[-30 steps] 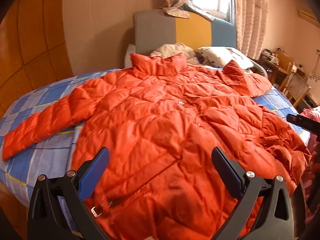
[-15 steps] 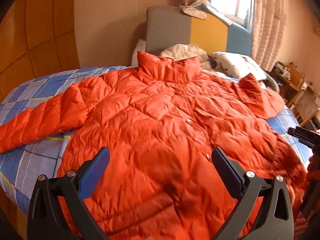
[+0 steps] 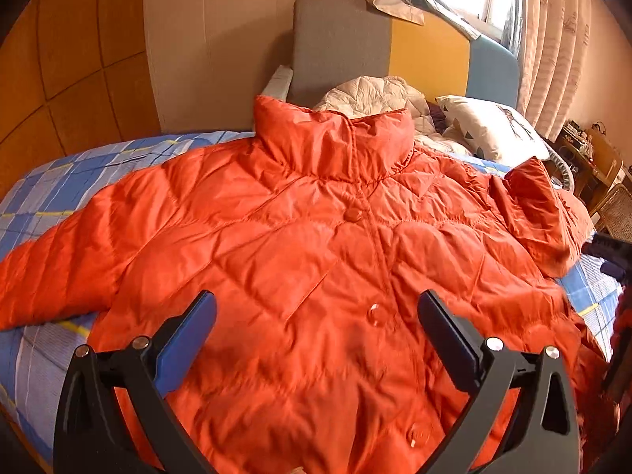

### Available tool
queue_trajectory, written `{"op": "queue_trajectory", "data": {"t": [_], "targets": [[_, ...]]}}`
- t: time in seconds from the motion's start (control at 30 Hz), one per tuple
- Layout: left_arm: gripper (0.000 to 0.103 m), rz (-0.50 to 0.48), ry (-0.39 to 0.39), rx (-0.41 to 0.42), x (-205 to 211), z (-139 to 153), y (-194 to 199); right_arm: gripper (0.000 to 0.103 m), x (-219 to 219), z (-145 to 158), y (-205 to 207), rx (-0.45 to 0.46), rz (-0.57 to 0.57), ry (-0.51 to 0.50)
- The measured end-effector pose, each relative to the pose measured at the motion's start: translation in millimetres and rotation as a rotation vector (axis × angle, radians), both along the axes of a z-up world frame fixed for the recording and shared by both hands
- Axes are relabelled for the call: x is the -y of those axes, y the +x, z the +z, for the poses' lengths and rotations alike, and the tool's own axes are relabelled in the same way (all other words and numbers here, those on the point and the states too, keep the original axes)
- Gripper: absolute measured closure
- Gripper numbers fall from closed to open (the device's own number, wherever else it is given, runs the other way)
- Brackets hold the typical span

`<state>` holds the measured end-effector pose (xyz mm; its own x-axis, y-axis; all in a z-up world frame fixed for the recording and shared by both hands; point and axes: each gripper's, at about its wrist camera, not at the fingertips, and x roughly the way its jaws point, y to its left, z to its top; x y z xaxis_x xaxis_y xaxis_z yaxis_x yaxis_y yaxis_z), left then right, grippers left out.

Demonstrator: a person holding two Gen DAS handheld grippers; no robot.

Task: Fold large clothes
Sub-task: 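Move the right gripper over the jacket sleeve lying on the bed, then close the right gripper on the sleeve cuff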

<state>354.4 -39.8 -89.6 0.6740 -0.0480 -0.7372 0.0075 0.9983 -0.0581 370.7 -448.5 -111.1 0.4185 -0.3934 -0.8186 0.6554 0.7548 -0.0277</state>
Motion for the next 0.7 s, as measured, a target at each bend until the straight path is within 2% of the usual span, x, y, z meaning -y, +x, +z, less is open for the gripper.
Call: {"op": "queue_trajectory", "data": {"t": [0.17,0.4,0.43,0.5,0.53,0.6,0.7], "targets": [[0.002,-0.001,0.025,0.000,9.3,-7.9,15.8,0.042,39.3,-14.4,19.7,-0.008,-0.108,0.033],[0.002,-0.010,0.039,-0.028,16.7,-23.3,24.2,0.043,72.7,-42.6,40.7,0.011,-0.164,0.133],[0.002,-0.012,0.038,-0.036,17.1,-25.8,25.2,0.060,74.7,-46.0,42.6,0.020,-0.154,0.151],[0.002,-0.007,0.041,-0.045,17.0,-29.1,26.0,0.076,72.6,-46.9,46.2,0.024,-0.125,0.139],[0.002,-0.003,0.040,-0.051,16.3,-30.5,26.5,0.091,70.1,-44.0,46.2,0.022,-0.111,0.120],[0.002,-0.004,0.041,-0.052,15.9,-31.0,25.7,0.098,66.2,-37.4,41.0,0.001,-0.112,0.077],[0.002,-0.005,0.045,-0.055,15.6,-31.2,23.2,0.100,67.3,-29.9,17.9,-0.017,-0.149,0.049]]}}
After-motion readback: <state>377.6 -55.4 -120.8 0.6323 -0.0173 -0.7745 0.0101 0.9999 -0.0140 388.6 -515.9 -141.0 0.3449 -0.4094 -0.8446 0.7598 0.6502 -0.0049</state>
